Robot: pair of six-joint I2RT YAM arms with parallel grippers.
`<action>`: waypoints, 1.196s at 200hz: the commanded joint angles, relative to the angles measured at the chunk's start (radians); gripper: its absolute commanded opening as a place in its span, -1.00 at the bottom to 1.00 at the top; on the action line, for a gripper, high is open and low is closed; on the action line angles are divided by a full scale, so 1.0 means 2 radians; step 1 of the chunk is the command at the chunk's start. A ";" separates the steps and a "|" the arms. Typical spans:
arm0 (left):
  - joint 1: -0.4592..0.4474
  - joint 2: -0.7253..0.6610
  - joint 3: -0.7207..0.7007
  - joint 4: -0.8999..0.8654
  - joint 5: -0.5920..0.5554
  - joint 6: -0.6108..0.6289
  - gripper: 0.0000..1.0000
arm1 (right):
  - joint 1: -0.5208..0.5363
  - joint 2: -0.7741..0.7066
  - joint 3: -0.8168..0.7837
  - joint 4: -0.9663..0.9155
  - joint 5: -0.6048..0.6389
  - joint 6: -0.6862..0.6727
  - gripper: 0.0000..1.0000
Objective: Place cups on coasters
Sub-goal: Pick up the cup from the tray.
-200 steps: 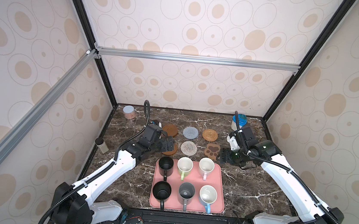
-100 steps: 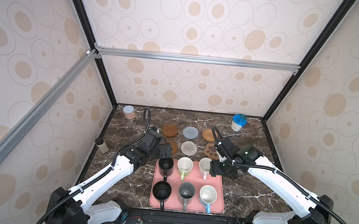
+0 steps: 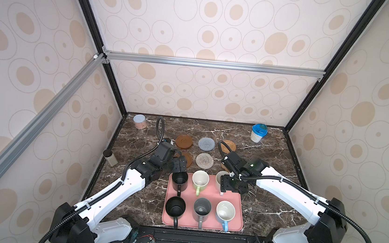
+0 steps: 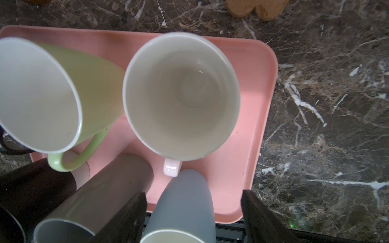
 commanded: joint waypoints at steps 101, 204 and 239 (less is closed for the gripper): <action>-0.004 0.003 -0.002 0.007 -0.004 -0.011 1.00 | 0.011 0.040 -0.028 0.018 0.041 0.015 0.50; -0.004 0.002 -0.006 0.008 -0.004 -0.013 1.00 | 0.009 0.039 -0.030 -0.004 0.084 -0.013 0.48; -0.004 -0.001 -0.012 0.011 -0.003 -0.014 1.00 | 0.008 0.035 -0.041 0.016 0.074 -0.026 0.43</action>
